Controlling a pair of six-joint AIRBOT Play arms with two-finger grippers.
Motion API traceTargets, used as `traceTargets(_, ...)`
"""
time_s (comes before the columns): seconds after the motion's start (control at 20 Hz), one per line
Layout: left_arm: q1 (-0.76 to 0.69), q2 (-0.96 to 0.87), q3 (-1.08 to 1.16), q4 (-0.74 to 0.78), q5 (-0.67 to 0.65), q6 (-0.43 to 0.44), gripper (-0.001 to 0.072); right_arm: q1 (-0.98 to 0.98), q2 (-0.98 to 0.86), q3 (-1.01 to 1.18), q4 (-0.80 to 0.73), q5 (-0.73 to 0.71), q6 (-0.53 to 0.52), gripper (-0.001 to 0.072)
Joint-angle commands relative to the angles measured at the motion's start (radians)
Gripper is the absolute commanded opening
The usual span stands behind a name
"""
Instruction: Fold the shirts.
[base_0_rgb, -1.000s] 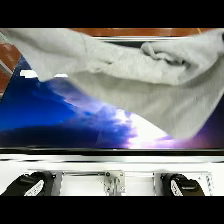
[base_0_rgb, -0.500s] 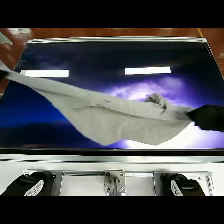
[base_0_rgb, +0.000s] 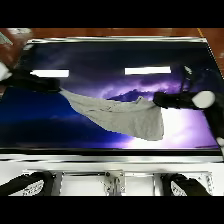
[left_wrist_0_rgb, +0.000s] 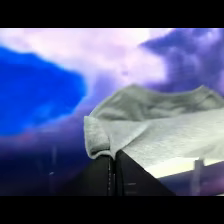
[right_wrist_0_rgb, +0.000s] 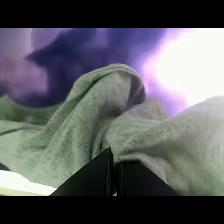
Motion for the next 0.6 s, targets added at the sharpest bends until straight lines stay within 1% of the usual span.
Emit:
traceTargets(0.0,0.000,-0.175,-0.018,-0.178,0.248,-0.001,0.0033,0.035,-0.180,-0.018,0.060,-0.352,0.008,0.0057)
traceTargets(0.1,0.000,-0.256,-0.018,-0.254,0.293,0.000,0.0033,0.035,-0.255,-0.018,0.060,-0.367,0.029,0.0057)
traceTargets(0.2,-0.003,-0.328,-0.019,-0.315,0.289,0.000,0.0033,0.035,-0.317,-0.018,0.071,-0.338,0.044,0.0058)
traceTargets(0.25,-0.010,-0.357,-0.019,-0.320,0.288,0.000,0.0033,0.035,-0.336,-0.018,0.083,-0.328,0.043,0.0058)
traceTargets(0.3,-0.015,-0.378,-0.018,-0.320,0.285,0.000,0.0045,0.035,-0.347,-0.018,0.083,-0.328,0.042,0.0099)
traceTargets(0.35,-0.018,-0.393,-0.018,-0.323,0.275,-0.001,0.0208,0.034,-0.346,-0.018,0.082,-0.331,0.042,0.0283)
traceTargets(0.4,-0.011,-0.396,-0.018,-0.322,0.255,-0.001,0.0498,0.024,-0.333,-0.018,0.081,-0.326,0.033,0.0593)
traceTargets(0.45,0.006,-0.393,-0.013,-0.322,0.211,-0.001,0.0682,0.008,-0.308,-0.018,0.076,-0.301,0.002,0.0656)
traceTargets(0.5,0.034,-0.392,0.007,-0.319,0.128,0.002,0.0682,-0.021,-0.267,-0.018,0.067,-0.246,-0.062,0.0656)
traceTargets(0.55,0.071,-0.392,0.038,-0.313,0.014,0.021,0.0663,-0.058,-0.222,-0.018,0.035,-0.172,-0.118,0.0656)
